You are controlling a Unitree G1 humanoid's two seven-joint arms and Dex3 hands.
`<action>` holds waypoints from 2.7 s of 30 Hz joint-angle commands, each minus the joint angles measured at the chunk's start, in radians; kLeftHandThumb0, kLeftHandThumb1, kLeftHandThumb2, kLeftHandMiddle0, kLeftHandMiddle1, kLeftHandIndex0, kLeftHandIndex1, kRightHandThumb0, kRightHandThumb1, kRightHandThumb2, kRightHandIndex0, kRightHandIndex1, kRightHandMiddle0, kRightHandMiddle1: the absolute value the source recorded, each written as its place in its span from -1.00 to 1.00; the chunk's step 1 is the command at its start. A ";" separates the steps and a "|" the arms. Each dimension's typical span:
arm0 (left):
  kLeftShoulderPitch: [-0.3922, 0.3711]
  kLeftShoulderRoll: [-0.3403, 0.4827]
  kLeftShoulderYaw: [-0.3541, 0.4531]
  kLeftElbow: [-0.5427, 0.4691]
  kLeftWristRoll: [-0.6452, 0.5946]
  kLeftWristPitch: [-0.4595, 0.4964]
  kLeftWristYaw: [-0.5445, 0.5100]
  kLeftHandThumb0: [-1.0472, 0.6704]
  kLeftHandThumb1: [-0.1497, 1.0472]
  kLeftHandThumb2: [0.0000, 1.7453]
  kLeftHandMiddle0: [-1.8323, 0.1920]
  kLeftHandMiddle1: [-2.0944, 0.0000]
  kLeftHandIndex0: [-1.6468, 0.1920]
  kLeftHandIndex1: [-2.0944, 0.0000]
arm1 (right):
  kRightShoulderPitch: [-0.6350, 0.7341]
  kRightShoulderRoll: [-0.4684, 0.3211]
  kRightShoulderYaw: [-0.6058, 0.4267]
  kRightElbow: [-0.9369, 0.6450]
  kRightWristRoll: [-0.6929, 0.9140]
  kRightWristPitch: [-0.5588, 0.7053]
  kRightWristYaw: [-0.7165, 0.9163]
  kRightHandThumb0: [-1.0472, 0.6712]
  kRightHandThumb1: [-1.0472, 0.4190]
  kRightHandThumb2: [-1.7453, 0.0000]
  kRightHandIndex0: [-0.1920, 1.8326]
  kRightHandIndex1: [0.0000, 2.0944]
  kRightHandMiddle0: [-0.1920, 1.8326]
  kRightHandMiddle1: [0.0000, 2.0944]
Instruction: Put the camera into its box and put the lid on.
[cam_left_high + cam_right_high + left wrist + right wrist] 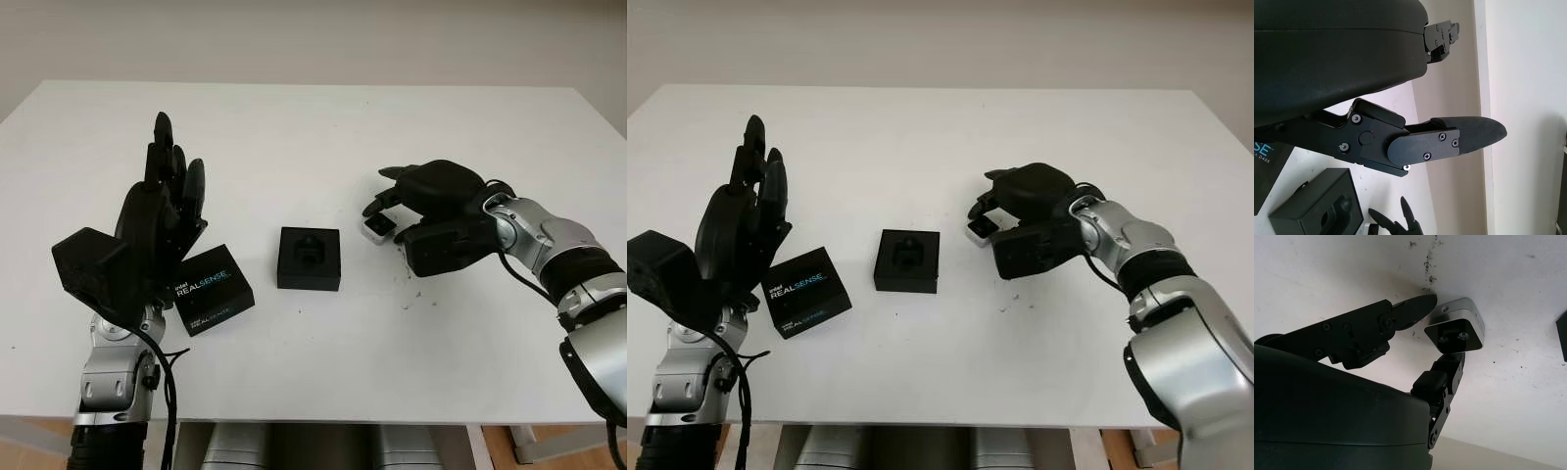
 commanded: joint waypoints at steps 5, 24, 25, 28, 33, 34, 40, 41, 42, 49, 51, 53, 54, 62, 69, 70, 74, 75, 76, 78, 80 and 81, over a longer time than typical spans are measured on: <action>0.007 -0.006 -0.001 -0.014 0.000 -0.006 0.008 -0.67 1.00 -0.38 1.00 0.98 1.00 1.00 | 0.021 0.007 0.011 0.009 -0.006 -0.008 -0.007 -0.23 -0.84 0.93 -0.59 -0.95 -0.03 -0.76; 0.007 -0.004 -0.006 -0.026 0.003 0.018 0.013 -0.64 1.00 -0.41 1.00 0.96 1.00 0.99 | 0.034 -0.005 0.008 0.026 0.001 -0.034 0.019 -0.22 -0.89 0.94 -0.55 -0.94 -0.38 0.14; 0.006 -0.005 -0.005 -0.026 0.002 0.018 0.012 -0.64 1.00 -0.42 1.00 0.96 1.00 0.99 | 0.034 -0.006 0.007 0.026 0.002 -0.032 0.021 -0.21 -0.89 0.94 -0.55 -0.95 -0.38 0.14; 0.000 -0.004 -0.003 -0.026 -0.002 0.021 0.012 -0.63 1.00 -0.44 1.00 0.96 1.00 0.98 | 0.036 -0.007 0.005 0.026 0.003 -0.032 0.025 -0.21 -0.89 0.94 -0.56 -0.95 -0.39 0.14; -0.007 0.002 -0.002 -0.021 0.001 0.020 0.008 -0.65 1.00 -0.45 1.00 0.96 1.00 0.99 | 0.044 -0.010 0.006 0.024 0.001 -0.030 0.023 -0.20 -0.87 0.94 -0.55 -0.94 -0.38 0.15; -0.008 0.003 -0.002 -0.021 0.000 0.021 0.006 -0.65 1.00 -0.45 1.00 0.96 1.00 0.99 | 0.047 -0.009 0.003 0.024 0.004 -0.028 0.024 -0.20 -0.88 0.94 -0.55 -0.95 -0.39 0.15; -0.009 0.004 -0.004 -0.022 0.002 0.023 0.006 -0.64 1.00 -0.45 1.00 0.96 1.00 0.99 | 0.066 -0.003 -0.021 0.018 0.034 -0.010 0.029 -0.21 -0.87 0.94 -0.52 -0.94 -0.38 0.13; -0.009 0.004 -0.004 -0.022 0.003 0.023 0.006 -0.64 1.00 -0.45 1.00 0.97 1.00 0.99 | 0.070 -0.001 -0.030 0.020 0.047 -0.010 0.034 -0.21 -0.87 0.94 -0.52 -0.94 -0.38 0.13; -0.010 0.004 -0.004 -0.021 0.002 0.021 0.005 -0.64 1.00 -0.45 1.00 0.97 1.00 0.99 | 0.074 -0.001 -0.039 0.021 0.058 -0.013 0.036 -0.21 -0.87 0.94 -0.52 -0.94 -0.37 0.14; -0.012 0.002 -0.006 -0.021 0.003 0.028 0.008 -0.64 1.00 -0.45 1.00 0.97 1.00 0.99 | 0.106 -0.007 -0.109 0.011 0.151 -0.031 0.066 -0.22 -0.87 0.94 -0.53 -0.95 -0.47 0.36; -0.013 0.001 -0.007 -0.019 0.004 0.026 0.009 -0.64 1.00 -0.45 1.00 0.96 1.00 0.99 | 0.111 -0.013 -0.120 0.001 0.163 -0.035 0.070 -0.22 -0.88 0.94 -0.53 -0.95 -0.50 0.38; -0.014 0.001 -0.008 -0.018 0.004 0.025 0.009 -0.64 1.00 -0.45 1.00 0.96 1.00 0.99 | 0.118 -0.018 -0.135 -0.011 0.176 -0.037 0.071 -0.22 -0.88 0.94 -0.52 -0.95 -0.51 0.39; -0.014 0.001 -0.009 -0.019 0.006 0.026 0.009 -0.64 1.00 -0.45 1.00 0.96 1.00 0.98 | 0.121 -0.021 -0.142 -0.017 0.181 -0.039 0.067 -0.21 -0.87 0.94 -0.51 -0.94 -0.50 0.41; -0.012 -0.001 -0.008 -0.021 0.002 0.028 0.012 -0.64 1.00 -0.46 1.00 0.96 1.00 0.98 | 0.149 -0.036 -0.186 -0.053 0.224 -0.054 0.080 -0.21 -0.87 0.94 -0.51 -0.95 -0.53 0.44; -0.013 0.001 -0.010 -0.017 0.003 0.026 0.008 -0.64 1.00 -0.45 1.00 0.97 1.00 0.99 | 0.174 -0.033 -0.199 -0.078 0.237 -0.056 0.084 -0.22 -0.85 0.94 -0.49 -0.94 -0.49 0.45; -0.012 0.000 -0.009 -0.017 0.002 0.027 0.007 -0.65 1.00 -0.45 1.00 0.97 1.00 0.99 | 0.178 -0.030 -0.202 -0.079 0.240 -0.054 0.084 -0.22 -0.84 0.94 -0.48 -0.93 -0.48 0.46; -0.007 -0.002 -0.007 -0.021 -0.003 0.024 0.006 -0.64 1.00 -0.46 1.00 0.96 1.00 0.99 | 0.190 -0.015 -0.221 -0.074 0.266 -0.058 0.090 -0.21 -0.83 0.94 -0.47 -0.94 -0.47 0.47; -0.005 -0.002 -0.006 -0.022 -0.004 0.025 0.006 -0.64 1.00 -0.46 1.00 0.96 1.00 0.99 | 0.194 -0.011 -0.228 -0.075 0.276 -0.055 0.095 -0.21 -0.83 0.94 -0.47 -0.94 -0.47 0.47; -0.003 -0.003 -0.005 -0.023 -0.004 0.024 0.006 -0.64 1.00 -0.46 1.00 0.96 1.00 0.99 | 0.197 -0.007 -0.235 -0.076 0.286 -0.052 0.099 -0.21 -0.83 0.94 -0.47 -0.94 -0.47 0.48; 0.000 -0.003 -0.004 -0.025 -0.008 0.024 0.004 -0.63 1.00 -0.46 1.00 0.97 1.00 0.98 | 0.203 0.002 -0.250 -0.076 0.310 -0.050 0.107 -0.20 -0.82 0.94 -0.47 -0.94 -0.46 0.49; 0.001 -0.002 -0.005 -0.025 -0.005 0.025 0.005 -0.64 1.00 -0.46 1.00 0.97 1.00 0.98 | 0.209 0.013 -0.267 -0.076 0.334 -0.043 0.117 -0.19 -0.82 0.94 -0.47 -0.94 -0.46 0.50; 0.001 -0.002 -0.005 -0.025 -0.003 0.026 0.007 -0.64 1.00 -0.46 1.00 0.97 0.99 0.98 | 0.211 0.018 -0.274 -0.077 0.343 -0.041 0.120 -0.19 -0.83 0.94 -0.47 -0.94 -0.46 0.51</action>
